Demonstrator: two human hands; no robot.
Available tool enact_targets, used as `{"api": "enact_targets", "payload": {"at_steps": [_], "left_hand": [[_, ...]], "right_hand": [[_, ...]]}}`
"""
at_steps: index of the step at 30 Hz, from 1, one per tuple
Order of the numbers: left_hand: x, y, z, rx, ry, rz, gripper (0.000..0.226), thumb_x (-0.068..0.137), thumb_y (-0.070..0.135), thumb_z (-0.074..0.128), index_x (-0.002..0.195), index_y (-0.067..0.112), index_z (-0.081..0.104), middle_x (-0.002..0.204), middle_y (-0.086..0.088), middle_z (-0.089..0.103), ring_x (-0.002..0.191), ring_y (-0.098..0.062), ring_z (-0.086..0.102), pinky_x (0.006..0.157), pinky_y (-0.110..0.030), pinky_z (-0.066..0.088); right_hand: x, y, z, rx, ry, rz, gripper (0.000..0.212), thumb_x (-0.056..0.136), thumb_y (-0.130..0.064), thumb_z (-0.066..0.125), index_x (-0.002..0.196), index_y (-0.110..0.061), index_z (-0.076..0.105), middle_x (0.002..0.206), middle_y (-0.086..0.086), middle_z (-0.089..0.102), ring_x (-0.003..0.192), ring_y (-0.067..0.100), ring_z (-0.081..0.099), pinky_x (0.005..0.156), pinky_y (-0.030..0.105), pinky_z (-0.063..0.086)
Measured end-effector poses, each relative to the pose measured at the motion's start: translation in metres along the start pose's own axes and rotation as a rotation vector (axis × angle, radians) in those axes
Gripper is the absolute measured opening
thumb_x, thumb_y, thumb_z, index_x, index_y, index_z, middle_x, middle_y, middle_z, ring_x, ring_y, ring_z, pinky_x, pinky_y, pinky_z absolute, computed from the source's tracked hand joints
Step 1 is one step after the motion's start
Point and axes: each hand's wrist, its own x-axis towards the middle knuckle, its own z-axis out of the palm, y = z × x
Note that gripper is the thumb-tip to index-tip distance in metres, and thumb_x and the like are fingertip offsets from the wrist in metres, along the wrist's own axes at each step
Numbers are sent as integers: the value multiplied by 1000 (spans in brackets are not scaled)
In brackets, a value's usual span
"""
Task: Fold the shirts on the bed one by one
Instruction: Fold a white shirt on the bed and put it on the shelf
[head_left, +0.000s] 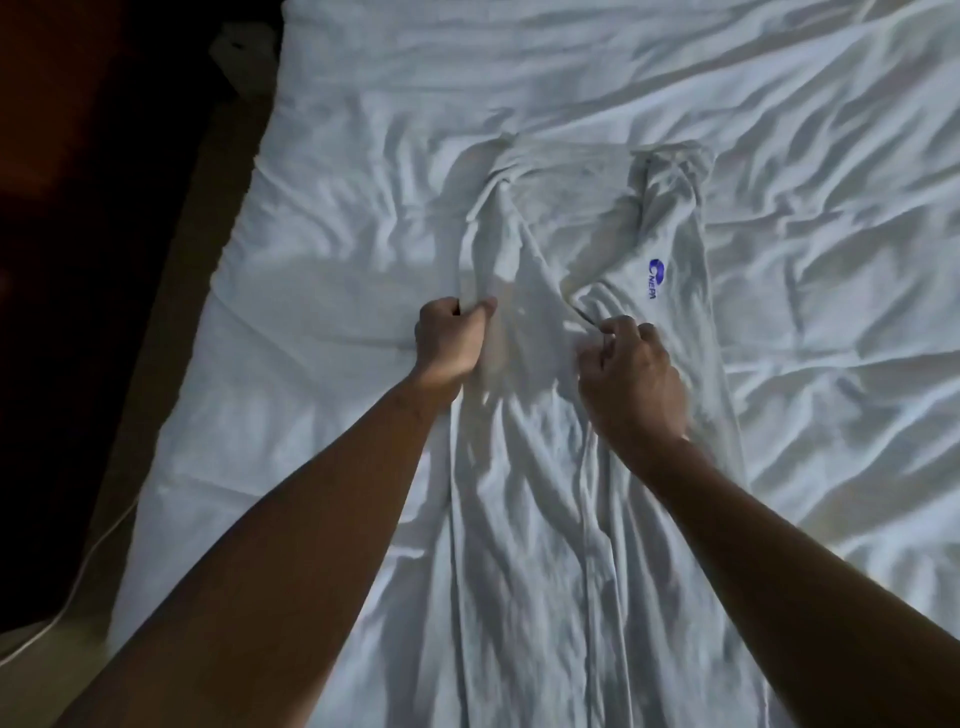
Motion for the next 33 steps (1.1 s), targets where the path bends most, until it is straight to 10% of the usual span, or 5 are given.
{"api": "enact_targets", "payload": {"at_steps": [12,19,26,33], "left_hand": [[106,89,29,-125,-113,194,50,85,23,81,56,19,40,51,9,27,49,-12,25,49,-26,19],[132,117,36,-216,-398,-123,23,85,16,81,102,1,75,84,-11,74,73,-26,72,63,-34,57],[160,117,39,-238,-282,-115,23,86,3,79,107,-4,75,91,-15,77,72,-24,74,61,-35,62],[175,117,54,-126,-273,-14,11,87,10,82,96,14,76,98,-7,78,79,-17,75,70,-30,63]], "right_hand": [[50,20,18,80,136,-22,16,99,-26,60,94,-14,69,95,5,64,89,34,61,71,40,46],[55,25,32,31,244,-64,24,99,-33,54,94,-14,68,86,10,62,85,36,56,77,43,45],[50,45,40,-52,168,-236,43,104,-35,47,142,-15,54,160,8,41,154,28,28,124,47,23],[57,53,52,-141,31,-215,59,110,-45,18,166,-26,17,174,0,1,160,16,-5,129,44,3]]}}
